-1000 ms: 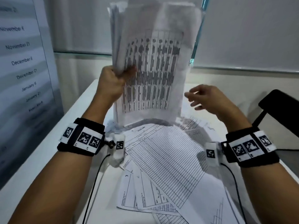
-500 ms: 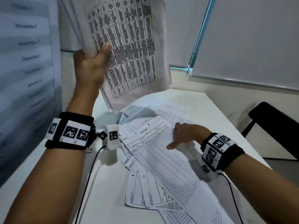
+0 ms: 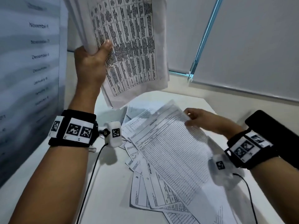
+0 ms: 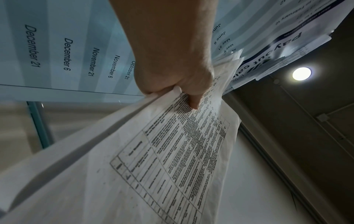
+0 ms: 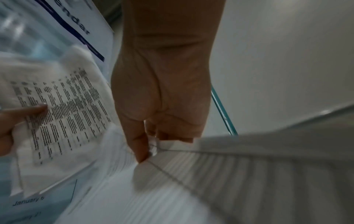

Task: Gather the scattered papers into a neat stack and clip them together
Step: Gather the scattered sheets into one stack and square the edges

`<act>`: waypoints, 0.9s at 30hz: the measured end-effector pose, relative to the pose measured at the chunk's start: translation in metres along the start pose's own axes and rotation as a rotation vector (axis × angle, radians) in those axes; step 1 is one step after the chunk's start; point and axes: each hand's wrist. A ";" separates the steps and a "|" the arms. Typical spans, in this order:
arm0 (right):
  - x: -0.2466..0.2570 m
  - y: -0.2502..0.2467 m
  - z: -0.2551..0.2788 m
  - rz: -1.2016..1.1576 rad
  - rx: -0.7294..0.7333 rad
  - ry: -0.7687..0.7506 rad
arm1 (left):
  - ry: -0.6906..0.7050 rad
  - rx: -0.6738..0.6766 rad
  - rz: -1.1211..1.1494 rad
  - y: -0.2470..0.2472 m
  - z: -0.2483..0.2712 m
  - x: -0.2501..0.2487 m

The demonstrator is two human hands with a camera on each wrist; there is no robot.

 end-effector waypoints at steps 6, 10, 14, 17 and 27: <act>0.054 -0.036 -0.012 0.407 -0.038 -0.025 | -0.020 -0.010 0.035 -0.002 -0.003 0.000; 0.092 0.007 -0.054 0.827 -0.080 -0.155 | -0.020 -0.005 0.004 0.001 0.000 -0.002; 0.094 0.081 -0.108 1.173 0.104 -0.314 | -0.018 -0.012 -0.004 0.000 -0.001 0.000; 0.091 0.113 -0.131 1.211 0.163 -0.387 | -0.003 0.004 -0.020 -0.007 -0.005 0.005; 0.076 0.116 -0.140 1.161 0.011 -0.620 | -0.037 -0.009 -0.040 -0.014 -0.019 0.016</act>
Point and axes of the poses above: each hand's wrist, its own z-axis away from the middle knuckle, its own y-axis out of the palm, x = y × z, and after that the axes turned 8 degrees about x, right-handed
